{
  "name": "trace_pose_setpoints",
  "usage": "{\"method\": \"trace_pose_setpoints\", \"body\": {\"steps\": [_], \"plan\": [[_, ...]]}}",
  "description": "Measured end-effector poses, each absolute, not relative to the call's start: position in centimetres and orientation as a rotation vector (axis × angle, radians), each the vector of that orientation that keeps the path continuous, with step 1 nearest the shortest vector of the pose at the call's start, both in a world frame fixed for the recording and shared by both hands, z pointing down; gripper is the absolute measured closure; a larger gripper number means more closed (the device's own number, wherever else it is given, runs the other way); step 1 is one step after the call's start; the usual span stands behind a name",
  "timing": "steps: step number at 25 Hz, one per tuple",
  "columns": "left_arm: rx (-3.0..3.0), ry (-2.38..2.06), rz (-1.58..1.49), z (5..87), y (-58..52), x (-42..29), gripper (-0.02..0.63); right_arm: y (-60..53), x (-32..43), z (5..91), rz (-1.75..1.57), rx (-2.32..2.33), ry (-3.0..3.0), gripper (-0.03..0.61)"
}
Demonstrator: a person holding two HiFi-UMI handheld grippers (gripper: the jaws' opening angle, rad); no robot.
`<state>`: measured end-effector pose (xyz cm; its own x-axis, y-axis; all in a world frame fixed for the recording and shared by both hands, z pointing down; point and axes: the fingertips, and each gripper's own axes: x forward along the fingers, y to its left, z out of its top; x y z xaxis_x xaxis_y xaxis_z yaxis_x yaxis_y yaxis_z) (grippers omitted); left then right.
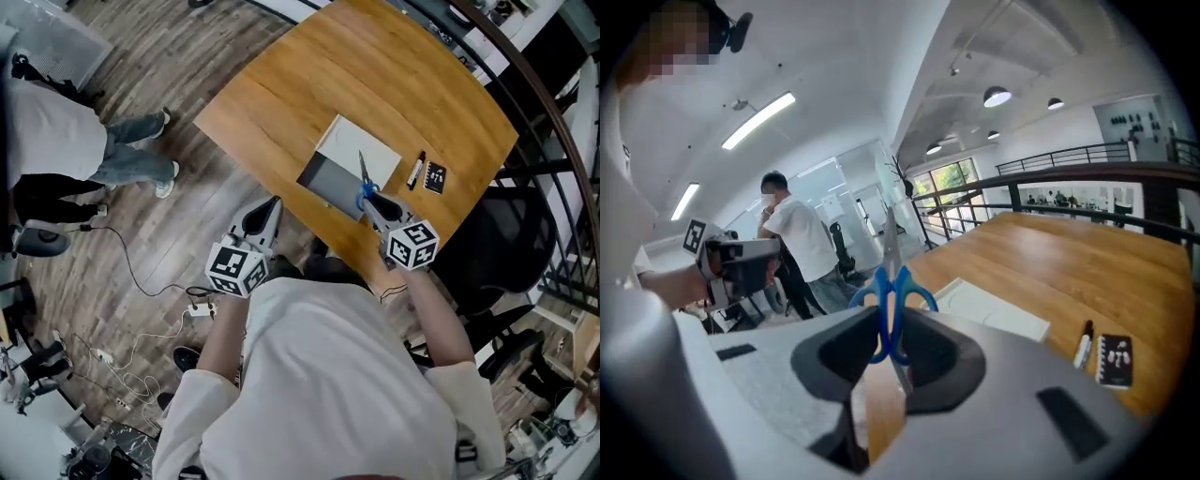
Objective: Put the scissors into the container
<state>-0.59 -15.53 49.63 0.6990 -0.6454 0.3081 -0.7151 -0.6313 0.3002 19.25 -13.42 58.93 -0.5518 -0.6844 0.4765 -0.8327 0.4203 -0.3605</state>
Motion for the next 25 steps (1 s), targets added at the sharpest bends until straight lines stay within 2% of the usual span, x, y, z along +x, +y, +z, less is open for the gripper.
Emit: {"method": "trace_pose_setpoints", "body": {"steps": [25], "plan": [[2.364,-1.044,0.286,58.4,-18.8,-1.6,0.62,-16.5,16.3,80.3,0.831,0.933,-1.909,0.496]]}}
